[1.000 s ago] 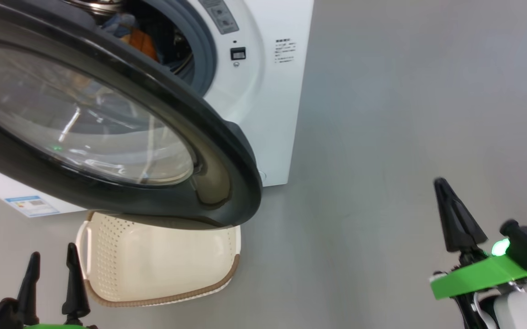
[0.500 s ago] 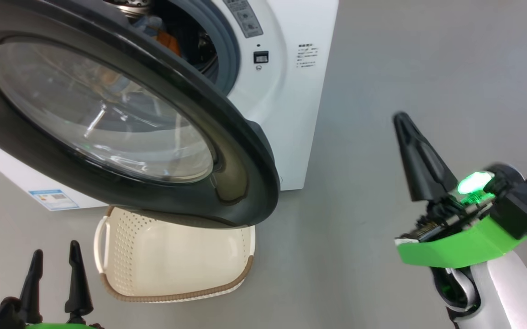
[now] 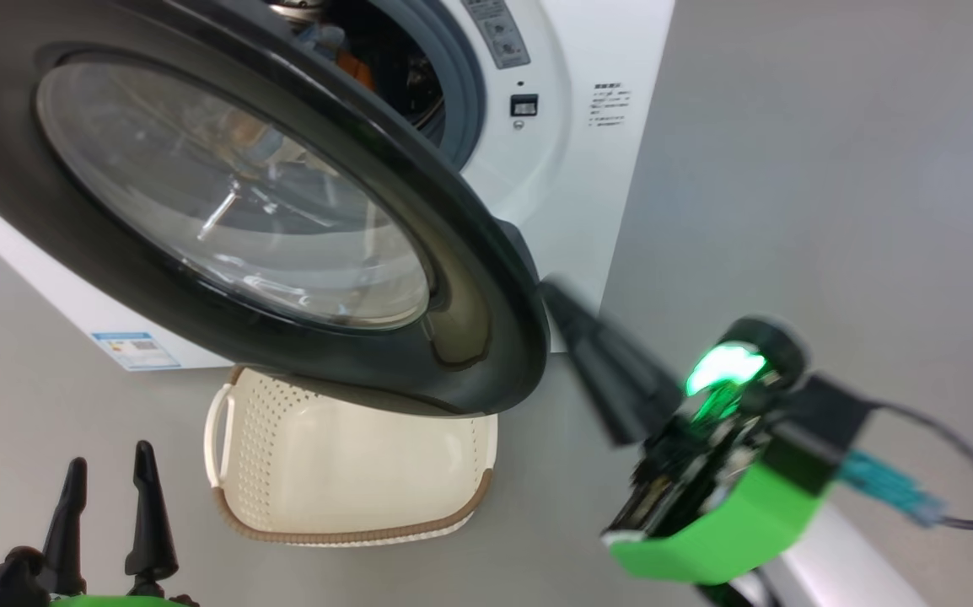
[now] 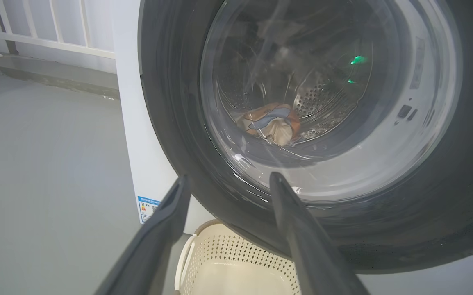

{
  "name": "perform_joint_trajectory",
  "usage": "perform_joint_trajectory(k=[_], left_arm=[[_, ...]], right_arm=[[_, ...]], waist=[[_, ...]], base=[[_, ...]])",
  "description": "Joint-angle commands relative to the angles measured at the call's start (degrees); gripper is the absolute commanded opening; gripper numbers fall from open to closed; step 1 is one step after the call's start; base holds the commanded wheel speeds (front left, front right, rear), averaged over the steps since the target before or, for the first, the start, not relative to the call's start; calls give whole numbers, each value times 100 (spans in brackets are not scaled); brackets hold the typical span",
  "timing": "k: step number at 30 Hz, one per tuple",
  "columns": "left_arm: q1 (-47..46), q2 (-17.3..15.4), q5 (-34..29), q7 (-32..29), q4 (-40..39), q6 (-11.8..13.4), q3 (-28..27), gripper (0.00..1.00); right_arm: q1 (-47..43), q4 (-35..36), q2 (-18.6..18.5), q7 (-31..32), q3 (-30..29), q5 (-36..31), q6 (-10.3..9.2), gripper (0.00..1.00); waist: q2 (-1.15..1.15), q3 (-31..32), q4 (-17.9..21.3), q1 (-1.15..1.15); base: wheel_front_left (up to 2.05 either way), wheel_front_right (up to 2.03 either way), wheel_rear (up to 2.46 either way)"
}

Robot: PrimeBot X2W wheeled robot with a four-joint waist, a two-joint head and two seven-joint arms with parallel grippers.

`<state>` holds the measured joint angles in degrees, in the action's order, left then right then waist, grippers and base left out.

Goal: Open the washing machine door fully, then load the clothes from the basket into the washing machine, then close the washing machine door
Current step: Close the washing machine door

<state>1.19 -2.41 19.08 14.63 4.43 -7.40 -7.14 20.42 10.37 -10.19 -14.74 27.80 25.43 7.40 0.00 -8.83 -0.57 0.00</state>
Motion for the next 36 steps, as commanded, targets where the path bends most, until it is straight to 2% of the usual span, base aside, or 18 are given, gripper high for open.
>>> perform_joint_trajectory(k=[1, 9, 15, 22, 36], left_arm=[[-107, -48, 49, 37, -141, -9, -155, 100], [-210, -47, 195, 37, -105, -9, -69, 100], [-300, -47, 266, 37, -90, -9, -12, 100], [-416, -47, 342, 37, -84, -9, 14, 100], [-544, -47, 464, 37, -117, -9, 62, 100]], right_arm=[[101, -27, 31, -26, 333, 145, 9, 0], [163, -1015, -31, -26, 1181, 444, 9, 0], [249, -1605, -35, -26, 1388, 552, 9, 0], [387, -1979, -14, -26, 1258, 588, 9, 0], [529, -2362, 105, -26, 505, 470, 9, 0]], waist=[[0, -37, -64, 0], [0, -208, -260, 0], [0, -361, -384, 0], [0, -530, -487, 0], [0, -702, -589, 0]], base=[[0, 0, 0], [0, 0, 0], [0, 0, 0], [0, 0, 0], [0, 0, 0]])
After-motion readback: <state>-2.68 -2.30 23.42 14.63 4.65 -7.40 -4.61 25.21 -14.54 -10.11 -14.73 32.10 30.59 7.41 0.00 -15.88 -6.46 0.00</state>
